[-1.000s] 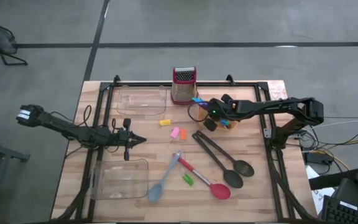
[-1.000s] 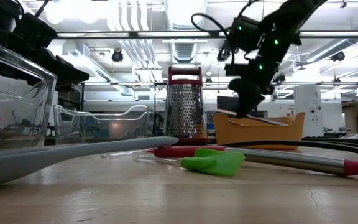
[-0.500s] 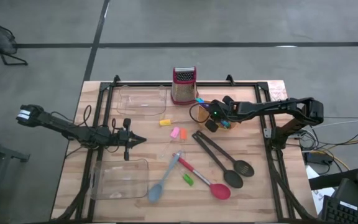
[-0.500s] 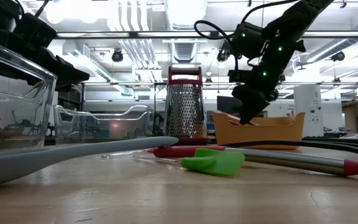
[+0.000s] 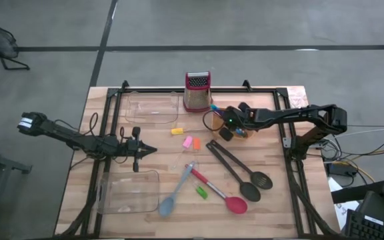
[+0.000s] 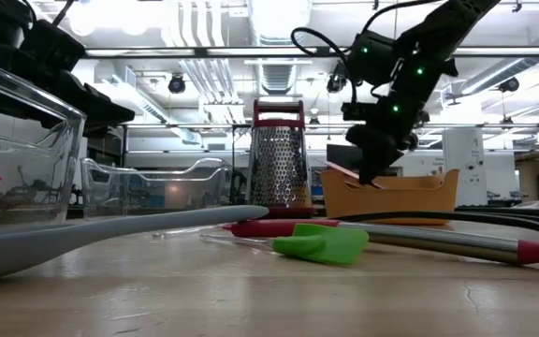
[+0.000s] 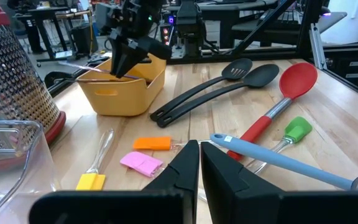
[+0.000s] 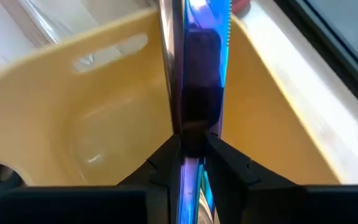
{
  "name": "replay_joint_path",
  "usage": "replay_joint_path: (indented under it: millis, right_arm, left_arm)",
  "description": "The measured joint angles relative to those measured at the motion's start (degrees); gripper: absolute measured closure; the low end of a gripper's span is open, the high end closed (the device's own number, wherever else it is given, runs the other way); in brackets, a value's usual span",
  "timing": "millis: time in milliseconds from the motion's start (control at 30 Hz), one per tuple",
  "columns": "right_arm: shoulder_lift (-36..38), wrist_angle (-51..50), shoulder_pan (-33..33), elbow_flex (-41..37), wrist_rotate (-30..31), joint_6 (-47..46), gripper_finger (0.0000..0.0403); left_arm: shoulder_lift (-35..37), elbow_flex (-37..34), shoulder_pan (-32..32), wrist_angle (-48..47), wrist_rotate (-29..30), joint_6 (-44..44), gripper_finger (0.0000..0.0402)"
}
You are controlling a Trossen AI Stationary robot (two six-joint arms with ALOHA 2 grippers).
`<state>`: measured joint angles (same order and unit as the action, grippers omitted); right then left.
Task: Pick & Place Kitchen Items
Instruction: Put the blue purple knife into the yellow bin, then put the pink spatula into the top transparent bin
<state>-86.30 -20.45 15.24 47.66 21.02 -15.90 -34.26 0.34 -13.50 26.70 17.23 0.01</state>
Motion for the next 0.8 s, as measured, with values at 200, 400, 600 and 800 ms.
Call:
replay_joint_path:
  millis: [200, 400, 600, 800]
  right_arm:
    - [0.07, -0.12, -1.56, 2.96, 0.0, 1.62, 0.0296]
    - [0.07, -0.28, -3.39, 5.59, 0.01, 2.61, 0.0266]
    - [0.07, -0.21, -6.63, 8.1, 0.0, 3.05, 0.0244]
    - [0.04, 0.43, -9.21, 9.0, 0.01, 4.24, 0.0231]
  left_arm:
    - [0.0, 0.0, 0.01, -0.01, 0.0, -0.01, 0.0378]
    - [0.0, 0.0, 0.0, -0.02, 0.0, 0.0, 0.0378]
    - [0.0, 0.0, 0.01, -0.01, 0.0, -0.01, 0.0378]
    - [0.0, 0.0, 0.0, -0.02, 0.0, 0.0, 0.0378]
